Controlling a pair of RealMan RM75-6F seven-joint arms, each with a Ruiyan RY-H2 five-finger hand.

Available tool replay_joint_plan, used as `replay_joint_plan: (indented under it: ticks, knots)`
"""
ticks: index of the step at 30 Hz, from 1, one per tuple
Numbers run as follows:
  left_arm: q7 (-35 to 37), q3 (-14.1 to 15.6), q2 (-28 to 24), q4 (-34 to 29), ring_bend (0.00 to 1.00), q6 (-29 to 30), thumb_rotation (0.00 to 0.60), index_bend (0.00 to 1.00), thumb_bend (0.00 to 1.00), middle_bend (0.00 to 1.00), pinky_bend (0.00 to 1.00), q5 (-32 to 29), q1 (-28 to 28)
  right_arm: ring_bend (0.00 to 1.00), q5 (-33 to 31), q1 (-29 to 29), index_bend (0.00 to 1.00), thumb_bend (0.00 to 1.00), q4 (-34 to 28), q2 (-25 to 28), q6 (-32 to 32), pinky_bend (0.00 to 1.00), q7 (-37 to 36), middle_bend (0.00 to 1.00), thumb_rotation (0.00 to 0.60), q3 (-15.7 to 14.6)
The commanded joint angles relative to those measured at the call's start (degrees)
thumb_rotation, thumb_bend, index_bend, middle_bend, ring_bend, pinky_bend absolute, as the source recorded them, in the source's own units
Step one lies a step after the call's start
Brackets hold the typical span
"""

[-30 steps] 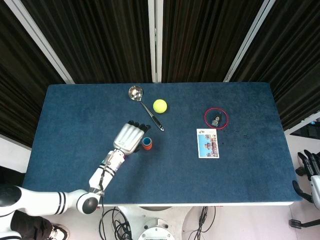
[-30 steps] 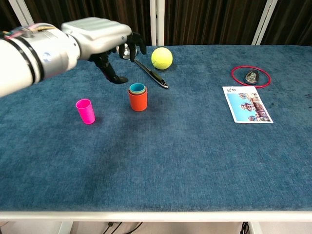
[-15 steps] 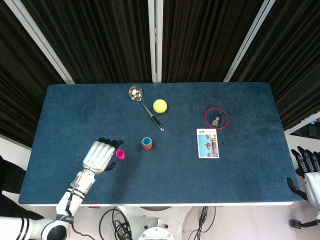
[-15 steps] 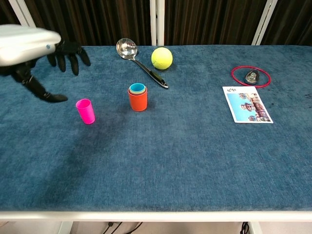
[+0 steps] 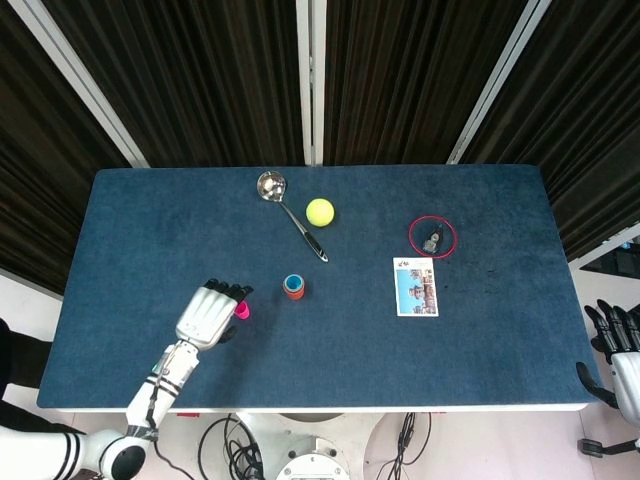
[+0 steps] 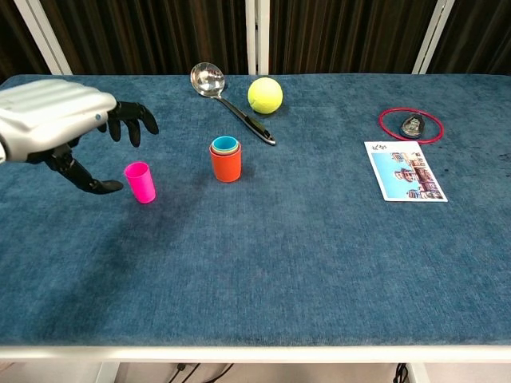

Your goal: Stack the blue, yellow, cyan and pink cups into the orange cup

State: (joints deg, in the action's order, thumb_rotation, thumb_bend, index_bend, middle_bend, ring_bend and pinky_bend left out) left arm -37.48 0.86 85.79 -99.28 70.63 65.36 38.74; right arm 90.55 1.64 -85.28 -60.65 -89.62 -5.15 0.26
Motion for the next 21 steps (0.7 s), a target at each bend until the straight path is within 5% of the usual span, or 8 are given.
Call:
replay_joint_plan:
  ticks: [1, 21]
  knots:
    - [0.09, -0.30, 1.50, 2.22, 0.31, -1.67, 0.600, 0.25, 0.22, 0.31, 0.33, -0.23, 0.00, 0.00, -0.02, 0.03, 0.00, 0.31, 0.17, -0.02, 0.06, 0.00, -0.08, 0.00, 0.600, -0.06]
    - [-0.34, -2.90, 4.88, 10.36, 0.38, -7.11, 0.600, 0.38, 0.23, 0.39, 0.39, -0.72, 1.03, 0.00, -0.53, -0.11, 0.00, 0.31, 0.75, -0.13, 1.13, 0.00, -0.53, 0.00, 0.600, -0.30]
